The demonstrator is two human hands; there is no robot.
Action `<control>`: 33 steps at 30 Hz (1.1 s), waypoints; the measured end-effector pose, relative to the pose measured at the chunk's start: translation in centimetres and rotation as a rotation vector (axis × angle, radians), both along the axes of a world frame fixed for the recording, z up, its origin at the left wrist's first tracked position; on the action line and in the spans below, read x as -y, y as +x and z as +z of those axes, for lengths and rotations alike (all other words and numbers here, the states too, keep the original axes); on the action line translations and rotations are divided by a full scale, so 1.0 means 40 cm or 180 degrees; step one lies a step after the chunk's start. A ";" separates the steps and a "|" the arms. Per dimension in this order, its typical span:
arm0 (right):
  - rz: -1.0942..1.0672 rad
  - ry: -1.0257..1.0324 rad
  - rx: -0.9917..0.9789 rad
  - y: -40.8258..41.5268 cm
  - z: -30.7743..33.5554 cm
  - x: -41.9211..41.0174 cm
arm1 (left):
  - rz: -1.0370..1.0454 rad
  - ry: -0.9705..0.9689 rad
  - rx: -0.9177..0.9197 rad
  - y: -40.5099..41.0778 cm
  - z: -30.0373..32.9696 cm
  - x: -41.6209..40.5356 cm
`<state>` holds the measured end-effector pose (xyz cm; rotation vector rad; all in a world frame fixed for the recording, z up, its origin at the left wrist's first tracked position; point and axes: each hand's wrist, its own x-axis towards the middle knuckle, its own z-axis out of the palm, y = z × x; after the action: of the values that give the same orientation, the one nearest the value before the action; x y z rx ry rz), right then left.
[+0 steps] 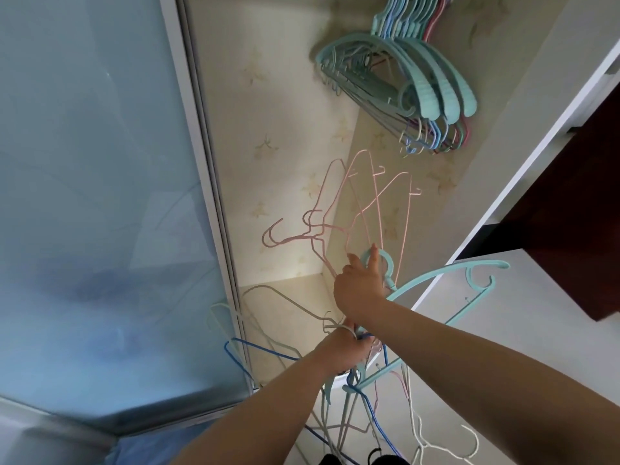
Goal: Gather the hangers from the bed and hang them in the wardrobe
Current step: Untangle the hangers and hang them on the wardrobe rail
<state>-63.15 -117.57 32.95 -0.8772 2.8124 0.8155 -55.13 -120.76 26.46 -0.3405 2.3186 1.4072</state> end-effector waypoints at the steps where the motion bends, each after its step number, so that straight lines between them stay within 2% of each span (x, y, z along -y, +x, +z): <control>1: -0.0006 -0.0092 -0.0065 -0.004 0.005 -0.005 | -0.0025 0.0128 -0.0013 -0.001 0.007 0.004; 4: -0.0011 -0.0428 -0.0291 -0.023 0.018 -0.018 | -0.0142 0.0234 -0.0063 -0.003 0.024 0.006; 7: 0.0152 -0.0482 -0.0338 -0.050 0.038 -0.020 | -0.0074 0.0158 -0.0101 -0.007 0.026 0.000; 13: 0.0148 -0.0595 0.0178 -0.107 0.066 0.008 | 0.0009 -0.0313 -0.0170 -0.011 0.027 -0.011; 16: -0.0344 -0.0964 0.0873 -0.139 0.080 0.003 | -0.0094 -0.0352 -0.0043 -0.009 0.020 -0.008; 18: -0.0854 -0.1590 0.1448 -0.167 0.084 -0.011 | -0.0153 -0.0331 -0.0012 -0.006 0.012 -0.007; 20: -0.1344 -0.2273 0.1778 -0.192 0.087 -0.025 | -0.0206 -0.0351 -0.0020 -0.003 0.003 -0.008; 23: -0.1818 -0.2744 0.2158 -0.222 0.106 -0.054 | -0.0377 -0.0527 -0.0028 0.008 -0.008 -0.013; 26: -0.1764 -0.2706 0.2198 -0.245 0.118 -0.095 | -0.0490 -0.0739 -0.0053 0.017 -0.017 -0.012; 29: -0.1249 -0.2269 0.1688 -0.252 0.116 -0.120 | -0.0500 -0.0777 -0.0084 0.011 -0.017 -0.008; 33: -0.0692 -0.1968 0.1444 -0.246 0.120 -0.123 | -0.0453 -0.0791 -0.0084 -0.004 -0.019 -0.002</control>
<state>-73.00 -112.64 37.75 -0.6726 2.6743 -0.2787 -55.28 -120.66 25.72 -0.2233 2.4904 1.0656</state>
